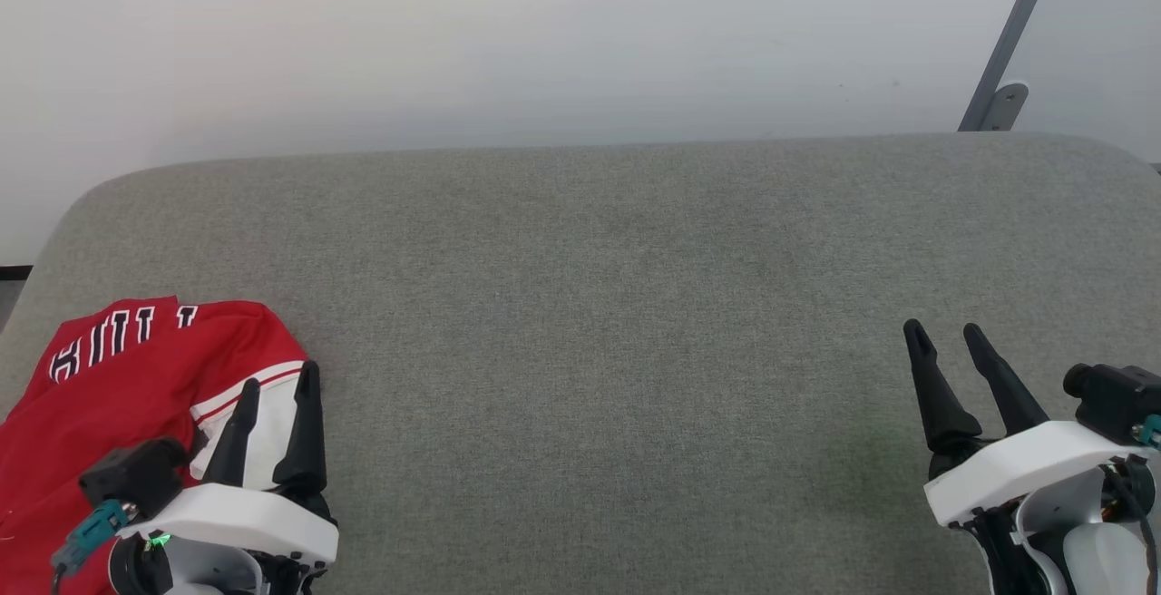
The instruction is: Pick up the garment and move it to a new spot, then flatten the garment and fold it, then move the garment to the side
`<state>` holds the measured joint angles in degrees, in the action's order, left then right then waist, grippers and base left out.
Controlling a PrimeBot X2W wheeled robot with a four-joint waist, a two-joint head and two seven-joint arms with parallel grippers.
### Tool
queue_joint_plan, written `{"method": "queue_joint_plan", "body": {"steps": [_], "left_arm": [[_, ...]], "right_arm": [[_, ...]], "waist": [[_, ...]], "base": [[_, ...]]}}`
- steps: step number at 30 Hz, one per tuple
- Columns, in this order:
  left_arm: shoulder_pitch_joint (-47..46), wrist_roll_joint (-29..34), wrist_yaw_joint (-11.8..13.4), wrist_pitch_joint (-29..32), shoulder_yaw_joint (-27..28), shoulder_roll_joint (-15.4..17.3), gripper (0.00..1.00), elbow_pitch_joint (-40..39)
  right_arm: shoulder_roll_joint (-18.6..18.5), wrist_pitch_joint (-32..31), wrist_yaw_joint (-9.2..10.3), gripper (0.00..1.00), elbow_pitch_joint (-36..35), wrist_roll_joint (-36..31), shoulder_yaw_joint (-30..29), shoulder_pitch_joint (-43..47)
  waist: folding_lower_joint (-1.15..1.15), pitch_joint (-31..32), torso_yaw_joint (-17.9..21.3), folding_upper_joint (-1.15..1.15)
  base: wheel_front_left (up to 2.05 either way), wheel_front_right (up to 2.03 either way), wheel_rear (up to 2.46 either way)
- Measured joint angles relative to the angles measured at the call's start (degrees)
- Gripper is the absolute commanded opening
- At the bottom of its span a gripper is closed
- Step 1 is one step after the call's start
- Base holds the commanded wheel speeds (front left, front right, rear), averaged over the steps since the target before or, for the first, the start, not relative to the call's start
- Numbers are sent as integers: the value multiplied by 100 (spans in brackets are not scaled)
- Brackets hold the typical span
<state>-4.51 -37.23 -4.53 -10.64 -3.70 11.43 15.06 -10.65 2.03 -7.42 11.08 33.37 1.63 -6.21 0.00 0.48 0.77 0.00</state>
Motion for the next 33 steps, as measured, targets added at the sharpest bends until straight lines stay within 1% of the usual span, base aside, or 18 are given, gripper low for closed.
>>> {"method": "queue_joint_plan", "body": {"steps": [19, 33], "left_arm": [[-13, 849, -60, -242, -78, 67, 100, 5], [-83, 1316, -97, -375, -113, 101, 100, 43]], "right_arm": [[-82, 94, -1, 100, -143, -759, 55, -1], [-132, 186, -2, 100, -188, -1289, 75, -11]], "waist": [[0, -12, 14, 0], [0, -13, 31, 0]], "base": [[0, 0, 0], [0, 0, 0]]}}
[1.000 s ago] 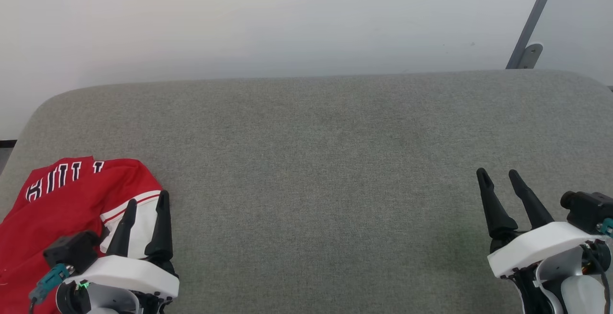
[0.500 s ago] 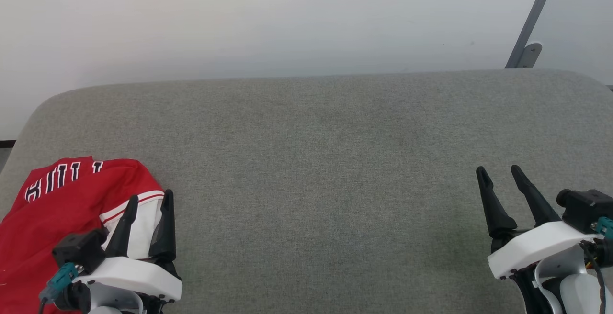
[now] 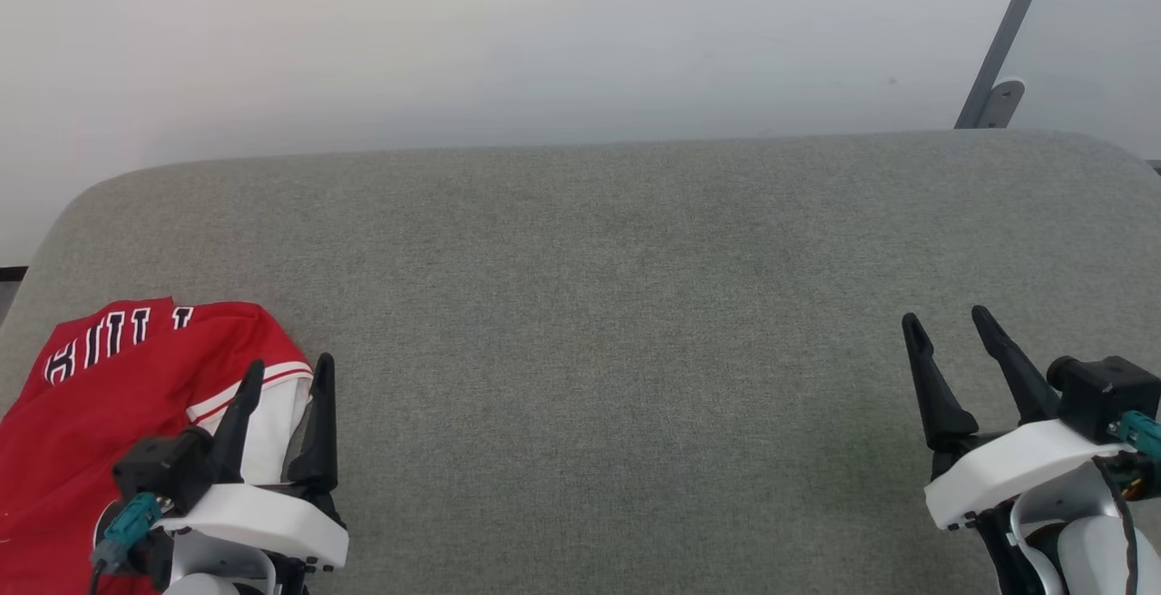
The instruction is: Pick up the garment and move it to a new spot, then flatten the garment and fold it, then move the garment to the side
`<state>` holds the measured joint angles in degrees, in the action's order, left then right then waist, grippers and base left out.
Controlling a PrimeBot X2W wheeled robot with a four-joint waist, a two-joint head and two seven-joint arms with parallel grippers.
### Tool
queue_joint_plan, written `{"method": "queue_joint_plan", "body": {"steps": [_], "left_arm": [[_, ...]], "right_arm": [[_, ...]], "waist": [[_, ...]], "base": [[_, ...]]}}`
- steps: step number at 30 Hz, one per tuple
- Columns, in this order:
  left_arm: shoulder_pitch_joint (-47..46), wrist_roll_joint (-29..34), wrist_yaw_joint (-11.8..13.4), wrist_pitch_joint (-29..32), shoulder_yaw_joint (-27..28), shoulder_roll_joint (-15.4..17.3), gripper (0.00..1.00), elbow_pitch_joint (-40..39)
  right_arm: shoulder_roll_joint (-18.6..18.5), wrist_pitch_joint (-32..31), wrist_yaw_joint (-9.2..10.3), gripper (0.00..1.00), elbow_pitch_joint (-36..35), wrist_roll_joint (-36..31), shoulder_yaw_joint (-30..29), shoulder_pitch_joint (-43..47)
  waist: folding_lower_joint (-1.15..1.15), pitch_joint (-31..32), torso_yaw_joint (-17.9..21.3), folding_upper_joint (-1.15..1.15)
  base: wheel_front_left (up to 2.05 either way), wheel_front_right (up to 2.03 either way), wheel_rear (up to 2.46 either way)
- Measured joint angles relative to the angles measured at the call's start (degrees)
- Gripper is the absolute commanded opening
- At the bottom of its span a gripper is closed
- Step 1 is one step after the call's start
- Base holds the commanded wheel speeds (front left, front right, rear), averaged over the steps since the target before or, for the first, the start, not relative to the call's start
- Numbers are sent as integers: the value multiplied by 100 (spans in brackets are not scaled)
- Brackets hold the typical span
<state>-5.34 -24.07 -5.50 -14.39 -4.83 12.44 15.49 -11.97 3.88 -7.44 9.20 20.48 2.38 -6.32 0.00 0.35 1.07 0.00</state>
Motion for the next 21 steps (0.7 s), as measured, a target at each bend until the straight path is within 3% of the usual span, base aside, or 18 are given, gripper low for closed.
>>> {"method": "queue_joint_plan", "body": {"steps": [21], "left_arm": [[-45, 78, -31, -57, -2, -10, 100, 162]], "right_arm": [[-18, 69, -4, 100, -29, -231, -62, -14]], "waist": [[0, 24, -38, 0]], "base": [[0, 0, 0]]}}
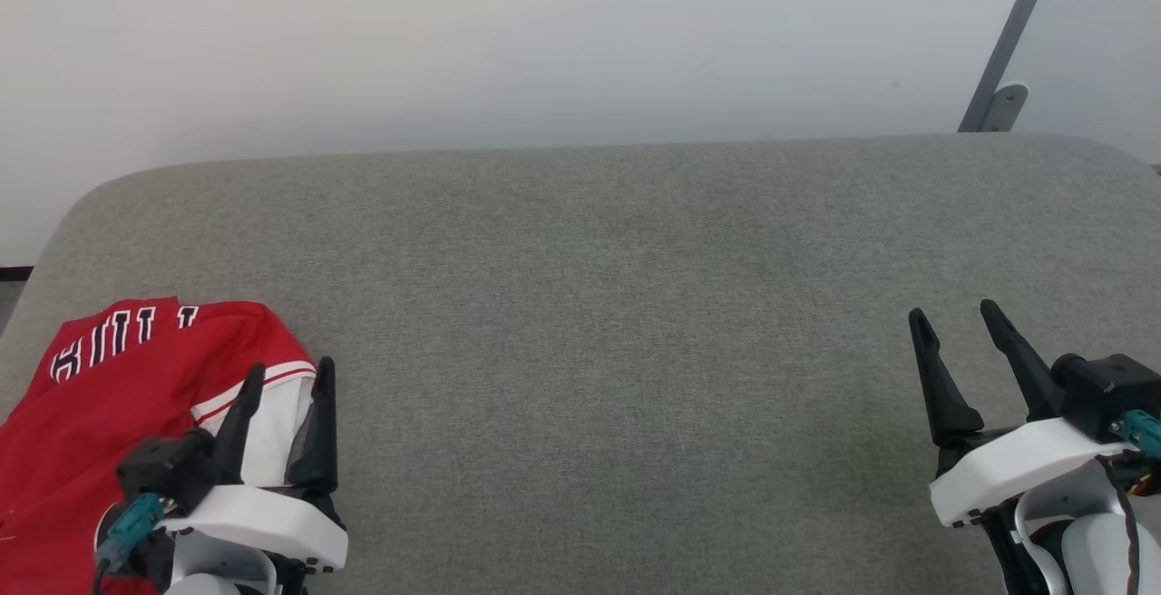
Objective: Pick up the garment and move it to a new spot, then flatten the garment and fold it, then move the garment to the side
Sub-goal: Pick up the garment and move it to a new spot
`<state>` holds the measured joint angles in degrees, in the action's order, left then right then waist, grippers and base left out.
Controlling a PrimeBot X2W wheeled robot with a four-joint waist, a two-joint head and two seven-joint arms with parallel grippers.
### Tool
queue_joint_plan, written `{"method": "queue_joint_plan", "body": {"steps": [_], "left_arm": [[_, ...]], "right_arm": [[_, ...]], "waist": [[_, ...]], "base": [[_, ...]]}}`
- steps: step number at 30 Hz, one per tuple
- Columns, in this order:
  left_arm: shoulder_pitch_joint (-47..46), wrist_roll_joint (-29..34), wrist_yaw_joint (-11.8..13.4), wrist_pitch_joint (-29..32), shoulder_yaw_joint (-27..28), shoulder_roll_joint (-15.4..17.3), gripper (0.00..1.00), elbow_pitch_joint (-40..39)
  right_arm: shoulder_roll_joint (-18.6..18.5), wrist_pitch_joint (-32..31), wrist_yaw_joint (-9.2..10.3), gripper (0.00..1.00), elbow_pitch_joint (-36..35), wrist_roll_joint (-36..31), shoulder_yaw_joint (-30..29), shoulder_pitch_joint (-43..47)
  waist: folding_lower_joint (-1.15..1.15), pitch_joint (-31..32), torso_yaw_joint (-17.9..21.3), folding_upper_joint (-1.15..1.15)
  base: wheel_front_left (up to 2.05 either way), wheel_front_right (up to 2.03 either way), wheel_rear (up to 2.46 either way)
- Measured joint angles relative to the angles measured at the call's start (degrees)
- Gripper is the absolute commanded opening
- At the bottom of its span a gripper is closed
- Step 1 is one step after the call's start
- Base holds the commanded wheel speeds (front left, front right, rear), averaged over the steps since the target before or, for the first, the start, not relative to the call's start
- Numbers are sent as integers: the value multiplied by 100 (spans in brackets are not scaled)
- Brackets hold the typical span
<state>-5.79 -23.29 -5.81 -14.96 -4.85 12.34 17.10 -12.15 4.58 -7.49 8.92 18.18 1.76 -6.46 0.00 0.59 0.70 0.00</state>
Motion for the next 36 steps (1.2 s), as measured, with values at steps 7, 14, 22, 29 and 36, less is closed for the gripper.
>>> {"method": "queue_joint_plan", "body": {"steps": [7, 14, 22, 29, 36], "left_arm": [[-15, -71, 114, 0, 116, 22, 100, 47], [58, -127, 271, 4, 210, 21, 100, -54], [361, -202, 409, 44, 359, 83, 100, -291], [516, -308, 481, 127, 461, 171, 100, -463], [637, -356, 534, 142, 464, 172, 100, -594]], "right_arm": [[-37, -3, 0, 100, -83, 53, 190, 4], [-89, -21, 0, 100, -89, 135, 419, 7], [-119, -31, 0, 100, -67, 230, 734, -7], [-96, -22, 0, 100, 2, 308, 970, -76], [-64, 33, 0, 100, 82, 361, 1076, -123]], "waist": [[0, 41, -221, 0], [0, 120, -700, 0], [0, 226, -1405, 0], [0, 308, -1954, 0], [0, 338, -2291, 0]], "base": [[0, 0, 0], [0, 0, 0], [0, 0, 0], [0, 0, 0], [0, 0, 0]]}}
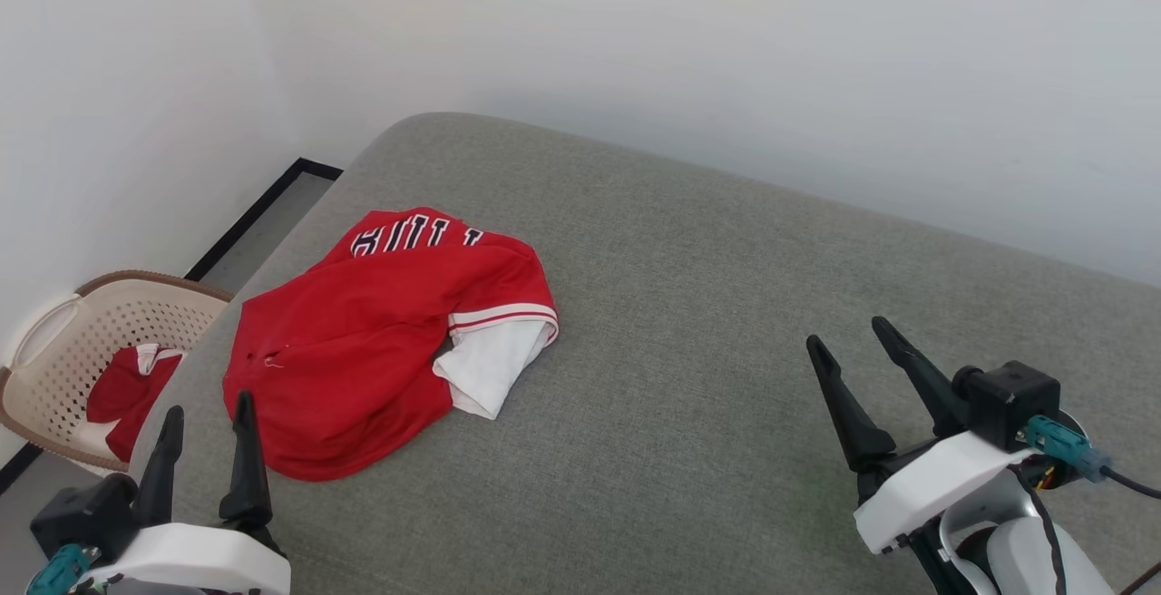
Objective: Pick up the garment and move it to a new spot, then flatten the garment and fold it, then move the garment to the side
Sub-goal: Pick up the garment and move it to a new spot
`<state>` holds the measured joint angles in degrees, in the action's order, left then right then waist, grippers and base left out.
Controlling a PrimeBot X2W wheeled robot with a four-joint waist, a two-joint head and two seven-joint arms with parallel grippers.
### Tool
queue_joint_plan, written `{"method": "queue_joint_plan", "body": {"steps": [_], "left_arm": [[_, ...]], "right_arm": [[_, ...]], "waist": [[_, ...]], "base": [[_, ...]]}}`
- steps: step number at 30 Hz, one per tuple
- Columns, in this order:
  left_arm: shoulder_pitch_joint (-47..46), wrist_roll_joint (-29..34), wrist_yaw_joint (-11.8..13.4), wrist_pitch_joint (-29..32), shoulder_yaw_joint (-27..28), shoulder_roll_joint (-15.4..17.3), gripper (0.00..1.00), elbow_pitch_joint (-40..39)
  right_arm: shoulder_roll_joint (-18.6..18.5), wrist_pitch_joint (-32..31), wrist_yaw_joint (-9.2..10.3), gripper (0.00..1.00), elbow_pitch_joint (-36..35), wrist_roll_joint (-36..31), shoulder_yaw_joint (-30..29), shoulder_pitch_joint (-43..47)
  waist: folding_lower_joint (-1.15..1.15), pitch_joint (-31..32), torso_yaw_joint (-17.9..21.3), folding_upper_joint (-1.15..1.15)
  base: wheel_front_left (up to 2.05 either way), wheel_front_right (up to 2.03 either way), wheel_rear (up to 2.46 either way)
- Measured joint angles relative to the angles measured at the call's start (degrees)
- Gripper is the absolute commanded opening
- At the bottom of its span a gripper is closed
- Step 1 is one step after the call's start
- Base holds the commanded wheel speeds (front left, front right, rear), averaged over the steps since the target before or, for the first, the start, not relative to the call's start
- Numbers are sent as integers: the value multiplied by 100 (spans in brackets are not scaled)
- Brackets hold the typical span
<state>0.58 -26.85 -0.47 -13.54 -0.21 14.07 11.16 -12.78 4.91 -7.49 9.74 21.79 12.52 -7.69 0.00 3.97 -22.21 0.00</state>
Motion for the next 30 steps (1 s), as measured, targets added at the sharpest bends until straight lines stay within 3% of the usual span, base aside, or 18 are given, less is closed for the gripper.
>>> {"method": "queue_joint_plan", "body": {"steps": [7, 16, 30], "left_arm": [[-12, -97, 19, 96, 5, 16, 100, -20], [-642, -238, -175, 266, -35, 141, 100, 389], [-2459, -758, -626, 933, -264, 715, 100, 2342]], "right_arm": [[-5, 15, 0, 100, 32, 45, -36, -35], [-53, -13, 0, 100, -66, 43, -235, -120], [-157, -189, 0, 100, -443, -81, -365, -555]], "waist": [[0, -75, -2, 0], [0, -324, 280, 0], [0, -1191, 917, 0]], "base": [[0, 0, 0], [0, 0, 0], [0, 0, 0]]}}
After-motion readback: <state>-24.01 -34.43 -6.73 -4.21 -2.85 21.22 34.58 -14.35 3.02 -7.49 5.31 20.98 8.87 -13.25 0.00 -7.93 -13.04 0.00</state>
